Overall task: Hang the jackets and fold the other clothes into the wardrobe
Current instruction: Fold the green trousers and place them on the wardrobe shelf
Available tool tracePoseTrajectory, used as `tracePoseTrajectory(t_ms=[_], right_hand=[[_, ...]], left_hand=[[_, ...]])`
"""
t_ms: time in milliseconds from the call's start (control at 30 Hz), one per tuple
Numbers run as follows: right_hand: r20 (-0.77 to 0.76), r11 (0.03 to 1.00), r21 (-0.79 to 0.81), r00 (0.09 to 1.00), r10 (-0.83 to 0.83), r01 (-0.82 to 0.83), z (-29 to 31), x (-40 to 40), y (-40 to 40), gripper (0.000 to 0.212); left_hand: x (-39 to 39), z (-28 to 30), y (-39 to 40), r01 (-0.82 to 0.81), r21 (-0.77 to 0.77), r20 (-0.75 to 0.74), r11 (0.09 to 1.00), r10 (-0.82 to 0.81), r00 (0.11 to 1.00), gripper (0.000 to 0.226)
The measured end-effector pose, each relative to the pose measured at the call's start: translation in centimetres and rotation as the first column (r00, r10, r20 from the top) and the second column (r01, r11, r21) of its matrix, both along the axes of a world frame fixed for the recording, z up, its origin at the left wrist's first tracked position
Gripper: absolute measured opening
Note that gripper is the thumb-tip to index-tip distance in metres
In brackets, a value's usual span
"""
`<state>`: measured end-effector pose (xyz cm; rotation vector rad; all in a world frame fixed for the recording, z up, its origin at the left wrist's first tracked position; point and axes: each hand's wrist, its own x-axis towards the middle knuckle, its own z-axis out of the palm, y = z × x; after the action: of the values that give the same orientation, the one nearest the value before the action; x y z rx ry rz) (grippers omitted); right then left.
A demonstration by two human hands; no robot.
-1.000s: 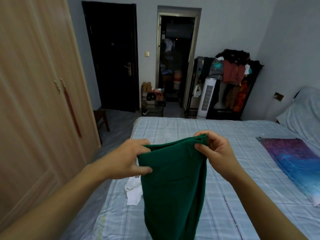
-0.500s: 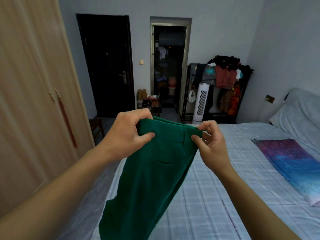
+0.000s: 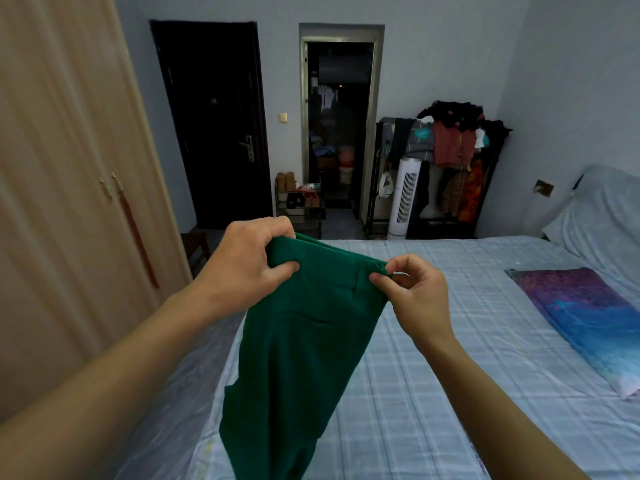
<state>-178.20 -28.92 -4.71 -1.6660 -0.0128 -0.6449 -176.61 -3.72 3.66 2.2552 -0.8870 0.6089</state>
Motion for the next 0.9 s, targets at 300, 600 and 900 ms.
tracePoseTrajectory(t_ms=[300,600,900], right_hand=[[0.097,0.998,-0.066,0.995,0.003,0.004,2.2,0.2,-1.2,0.017],[0.112,0.985,-0.153,0.989,0.093,-0.076,3.4,0.0,-3.8,0.016],[0.048,0.993,-0.112,0.997,0.053,-0.048,2.2,2.2,-6.1,0.013]], left_hand=[[-0.2,-0.5,0.2,0.005,-0.151,-0.214,0.988,-0.038,0.976,0.068],[0.7,-1.4,0.2,0.084,-0.312,-0.566,0.946,-0.256,0.783,0.03],[5.2,-3.7,-2.7,0.032,-0.255,-0.53,0.966,-0.167,0.831,0.025]])
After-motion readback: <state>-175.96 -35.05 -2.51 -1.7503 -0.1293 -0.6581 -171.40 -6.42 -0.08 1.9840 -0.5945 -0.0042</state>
